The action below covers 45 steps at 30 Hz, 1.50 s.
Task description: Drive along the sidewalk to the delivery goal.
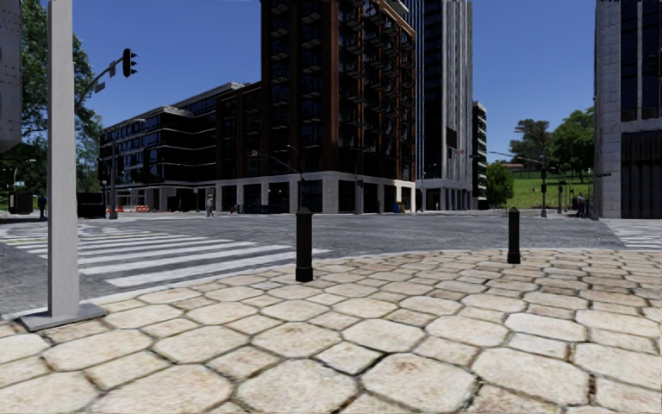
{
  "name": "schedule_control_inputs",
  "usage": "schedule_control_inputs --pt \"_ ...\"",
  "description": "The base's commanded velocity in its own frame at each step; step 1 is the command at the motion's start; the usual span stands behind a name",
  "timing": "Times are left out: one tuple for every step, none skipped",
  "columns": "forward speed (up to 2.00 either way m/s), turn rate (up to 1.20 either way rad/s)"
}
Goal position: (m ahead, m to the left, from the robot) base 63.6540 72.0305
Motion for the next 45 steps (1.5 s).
schedule_control_inputs --pt "2.0 0.48" --pt "2.0 0.48" --pt "2.0 0.48" --pt "2.0 0.48" --pt "2.0 0.48" --pt "2.0 0.48" --pt "2.0 0.48" --pt "2.0 0.48" --pt "2.0 0.48" --pt "2.0 0.48" --pt "2.0 0.48" --pt "2.0 0.48" --pt "2.0 0.48" --pt "2.0 0.48" --pt "2.0 0.48" --pt "2.0 0.48" --pt "2.0 0.48" --pt "2.0 0.48" --pt "2.0 0.48" --pt "2.0 0.48" --pt "2.0 0.48" --pt "2.0 0.48" --pt "2.0 0.48" --pt "2.0 0.48" --pt "2.0 0.48" --pt "2.0 0.48" --pt "2.0 0.48" --pt "2.0 0.48" --pt "2.0 0.48" --pt "2.0 0.48" --pt "2.0 0.48" --pt "2.0 0.48" --pt "2.0 0.48" --pt "2.0 0.48" --pt "2.0 0.48" --pt "2.0 0.48" --pt "2.0 0.48" --pt "2.0 0.48" --pt "2.0 0.48" --pt "2.0 0.48" --pt "2.0 0.48" --pt "2.0 0.48" --pt "2.0 0.48" --pt "2.0 0.48" --pt "2.0 0.48"
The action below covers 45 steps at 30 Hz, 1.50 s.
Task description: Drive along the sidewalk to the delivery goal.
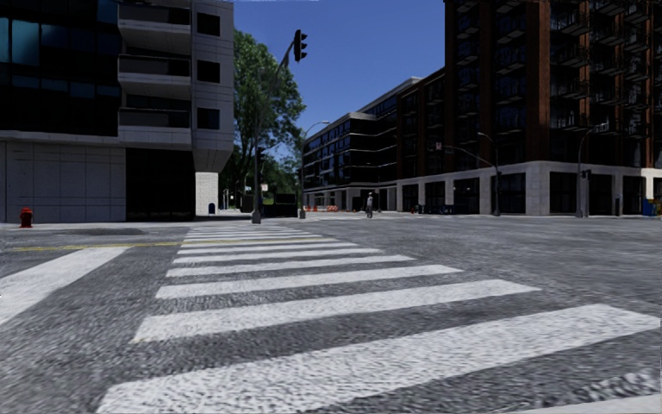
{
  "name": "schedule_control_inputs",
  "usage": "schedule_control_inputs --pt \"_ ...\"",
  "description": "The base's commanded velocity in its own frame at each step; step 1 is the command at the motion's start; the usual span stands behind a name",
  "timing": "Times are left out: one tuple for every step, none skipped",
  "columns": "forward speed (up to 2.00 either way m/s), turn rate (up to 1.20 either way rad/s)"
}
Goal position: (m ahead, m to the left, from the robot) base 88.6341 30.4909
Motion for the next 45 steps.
schedule_control_inputs --pt "2.0 0.48" --pt "2.0 0.48" --pt "2.0 0.48" --pt "2.0 0.48" --pt "2.0 0.48" --pt "2.0 0.48" --pt "2.0 0.48" --pt "2.0 0.48" --pt "2.0 0.48" --pt "2.0 0.48" --pt "2.0 0.48" --pt "2.0 0.48" --pt "1.99 0.3" --pt "1.85 0.11" --pt "1.68 0.0" --pt "1.57 0.0" --pt "1.57 0.0" --pt "1.51 0.0" --pt "1.46 0.0" --pt "1.43 0.0" --pt "1.43 0.0" --pt "1.41 0.0" --pt "1.4 0.0" --pt "1.4 0.0" --pt "1.4 0.0" --pt "1.4 0.0" --pt "1.4 0.0" --pt "1.4 0.0" --pt "1.4 0.0" --pt "1.4 0.0" --pt "1.4 0.0" --pt "1.4 0.04" --pt "1.4 0.1" --pt "1.4 0.1" --pt "1.4 0.14" --pt "1.4 0.18" --pt "1.4 0.21" --pt "1.4 0.23" --pt "1.4 0.23" --pt "1.56 0.23" --pt "2.0 0.23" --pt "2.0 0.24" --pt "2.0 0.24" --pt "2.0 0.26" --pt "2.0 0.3"
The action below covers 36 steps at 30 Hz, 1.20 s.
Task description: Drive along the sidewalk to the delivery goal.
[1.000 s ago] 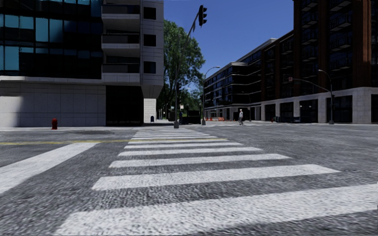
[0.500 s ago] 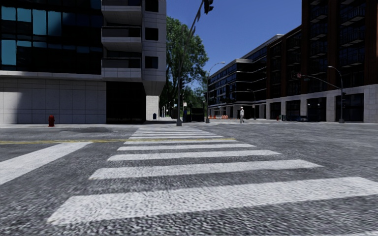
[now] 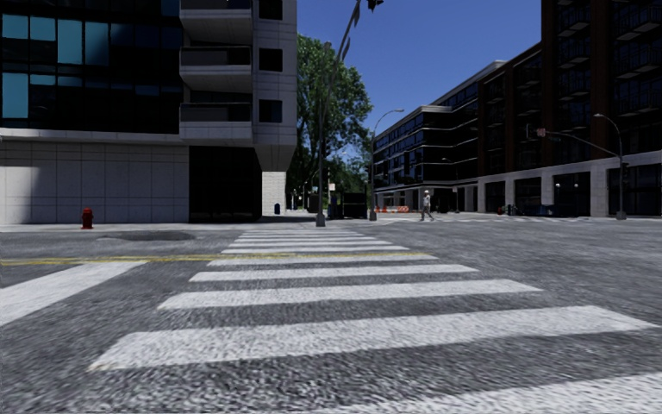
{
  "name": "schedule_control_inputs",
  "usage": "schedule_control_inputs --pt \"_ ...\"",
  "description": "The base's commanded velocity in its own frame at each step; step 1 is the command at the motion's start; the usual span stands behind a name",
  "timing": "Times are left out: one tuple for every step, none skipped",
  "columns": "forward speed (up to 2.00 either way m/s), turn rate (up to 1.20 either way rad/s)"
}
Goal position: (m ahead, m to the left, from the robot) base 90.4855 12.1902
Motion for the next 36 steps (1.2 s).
schedule_control_inputs --pt "2.0 0.31" --pt "2.0 0.32" --pt "2.0 0.32" --pt "2.0 0.32" --pt "2.0 0.32" --pt "2.0 0.33" --pt "2.0 0.33" --pt "2.0 0.33" --pt "2.0 0.33" --pt "2.0 0.33" --pt "2.0 0.33" --pt "2.0 0.33" --pt "2.0 0.33" --pt "2.0 0.33" --pt "2.0 0.3" --pt "2.0 0.18" --pt "2.0 0.18" --pt "2.0 0.0" --pt "2.0 0.0" --pt "2.0 0.0" --pt "2.0 0.0" --pt "2.0 0.0" --pt "2.0 0.0" --pt "2.0 0.0" --pt "2.0 0.0" --pt "2.0 0.0" --pt "2.0 0.0" --pt "2.0 0.0" --pt "2.0 0.0" --pt "2.0 0.0" --pt "2.0 0.0" --pt "2.0 0.0" --pt "2.0 0.0" --pt "2.0 0.0" --pt "2.0 0.0" --pt "2.0 0.02"
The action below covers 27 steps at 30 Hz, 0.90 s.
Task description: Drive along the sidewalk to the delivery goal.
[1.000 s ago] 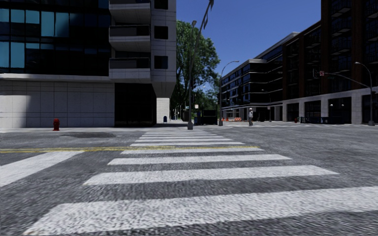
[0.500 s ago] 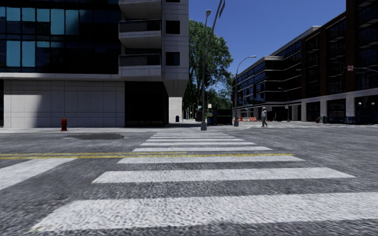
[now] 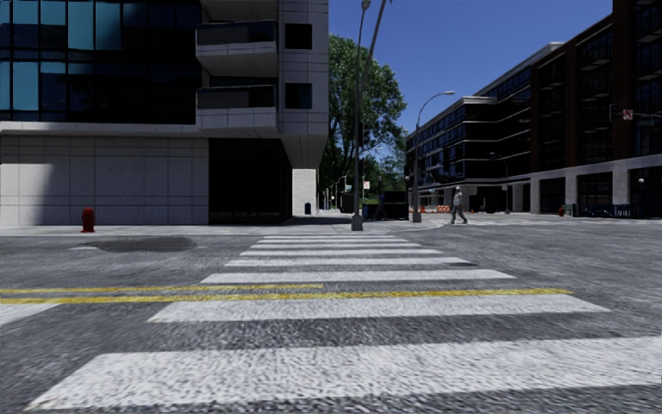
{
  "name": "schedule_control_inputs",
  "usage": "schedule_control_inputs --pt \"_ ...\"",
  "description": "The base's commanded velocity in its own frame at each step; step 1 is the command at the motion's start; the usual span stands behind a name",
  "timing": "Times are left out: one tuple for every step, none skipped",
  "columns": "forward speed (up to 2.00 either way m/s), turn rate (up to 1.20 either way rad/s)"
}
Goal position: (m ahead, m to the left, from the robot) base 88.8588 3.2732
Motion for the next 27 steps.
schedule_control_inputs --pt "2.0 0.06" --pt "2.0 0.12" --pt "2.0 0.16" --pt "2.0 0.16" --pt "2.0 0.17" --pt "2.0 0.17" --pt "2.0 0.17" --pt "2.0 0.17" --pt "2.0 0.17" --pt "2.0 0.17" --pt "2.0 0.17" --pt "2.0 0.17" --pt "2.0 0.17" --pt "2.0 0.17" --pt "2.0 0.11" --pt "2.0 0.1" --pt "2.0 0.1" --pt "2.0 0.08" --pt "2.0 0.02" --pt "2.0 0.0" --pt "2.0 0.0" --pt "2.0 0.0" --pt "2.0 0.0" --pt "2.0 0.0" --pt "2.0 0.0" --pt "2.0 0.0" --pt "2.0 0.0"
